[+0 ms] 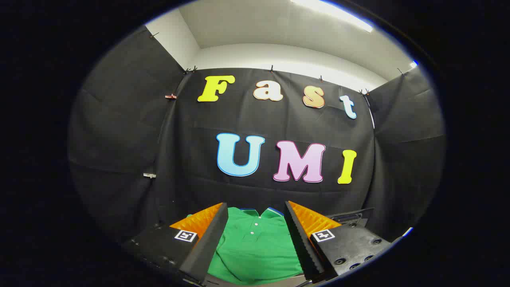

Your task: Put the clothes into the washing machine and then close the washing machine lid.

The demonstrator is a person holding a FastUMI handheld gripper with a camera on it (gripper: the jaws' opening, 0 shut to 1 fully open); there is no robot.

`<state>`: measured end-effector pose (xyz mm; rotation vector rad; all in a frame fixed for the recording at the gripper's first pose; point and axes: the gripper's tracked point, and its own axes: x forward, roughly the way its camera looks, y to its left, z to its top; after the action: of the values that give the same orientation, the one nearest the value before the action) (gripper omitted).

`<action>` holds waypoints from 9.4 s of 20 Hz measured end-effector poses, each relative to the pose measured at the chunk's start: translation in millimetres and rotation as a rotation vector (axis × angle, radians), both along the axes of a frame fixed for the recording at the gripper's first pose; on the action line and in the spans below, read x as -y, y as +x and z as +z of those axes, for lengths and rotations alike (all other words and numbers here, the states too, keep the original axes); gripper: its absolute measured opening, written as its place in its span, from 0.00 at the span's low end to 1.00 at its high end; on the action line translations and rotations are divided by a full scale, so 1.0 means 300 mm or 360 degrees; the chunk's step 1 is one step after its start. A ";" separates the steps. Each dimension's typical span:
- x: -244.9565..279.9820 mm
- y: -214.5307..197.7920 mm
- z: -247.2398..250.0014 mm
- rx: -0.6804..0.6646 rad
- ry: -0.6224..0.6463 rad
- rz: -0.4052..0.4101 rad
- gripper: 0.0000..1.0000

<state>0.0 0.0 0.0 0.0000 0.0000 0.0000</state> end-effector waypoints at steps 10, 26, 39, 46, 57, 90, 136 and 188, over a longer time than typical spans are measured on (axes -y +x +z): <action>0.036 0.032 -0.008 -0.0016 0.0010 -0.0033 0.89; -0.002 0.042 -0.035 -0.0127 -0.0005 0.0042 0.89; 0.017 0.277 -0.245 -0.0690 0.0052 0.0059 0.86; 0.002 0.291 -0.541 -0.1237 0.0216 0.0035 0.86; 0.002 0.350 -0.661 -0.1353 0.0132 0.0106 0.83; 0.174 0.375 -0.406 -0.1206 0.0105 0.0339 0.07; 1.382 0.369 -1.035 -0.1615 0.0300 0.0310 0.07; 1.479 0.959 -0.833 -0.1211 0.0313 0.0068 0.99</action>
<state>287.8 -443.6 -249.9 0.1967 0.7609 0.0430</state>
